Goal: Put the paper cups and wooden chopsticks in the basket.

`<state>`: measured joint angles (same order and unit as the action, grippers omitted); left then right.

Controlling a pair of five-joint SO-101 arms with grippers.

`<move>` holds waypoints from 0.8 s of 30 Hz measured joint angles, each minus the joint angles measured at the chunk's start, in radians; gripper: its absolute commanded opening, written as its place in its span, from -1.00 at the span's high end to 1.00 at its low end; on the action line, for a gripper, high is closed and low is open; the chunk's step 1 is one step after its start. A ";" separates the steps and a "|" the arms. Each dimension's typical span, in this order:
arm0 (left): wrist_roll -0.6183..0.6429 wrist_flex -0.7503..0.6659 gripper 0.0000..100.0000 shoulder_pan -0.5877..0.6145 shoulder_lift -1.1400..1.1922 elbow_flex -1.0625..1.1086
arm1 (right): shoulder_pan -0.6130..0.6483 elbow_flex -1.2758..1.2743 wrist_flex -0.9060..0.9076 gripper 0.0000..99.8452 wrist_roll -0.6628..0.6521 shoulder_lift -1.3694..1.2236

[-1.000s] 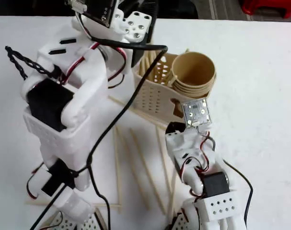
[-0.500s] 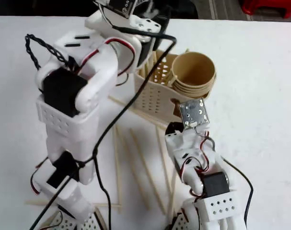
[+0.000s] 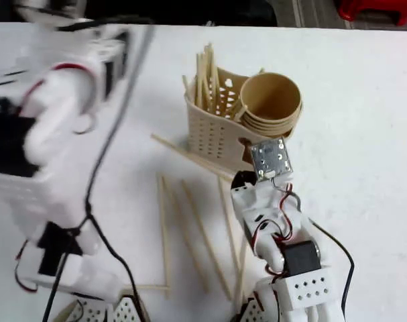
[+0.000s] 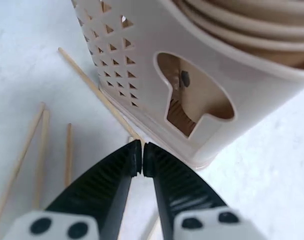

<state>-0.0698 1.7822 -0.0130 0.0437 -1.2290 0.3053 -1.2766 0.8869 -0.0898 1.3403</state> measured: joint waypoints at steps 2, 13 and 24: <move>-0.002 0.000 0.96 0.104 -0.015 0.049 | 0.000 -0.009 0.000 0.96 0.000 0.000; -0.098 -0.032 0.96 0.373 -0.155 0.637 | 0.005 -0.009 0.000 0.96 0.000 0.002; -0.152 -0.494 0.96 0.402 -0.559 1.496 | 0.048 -0.009 0.000 0.96 0.000 0.002</move>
<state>-0.2217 1.2881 0.3890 -0.5148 0.2670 0.3529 -1.2858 0.8869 -0.0898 1.3418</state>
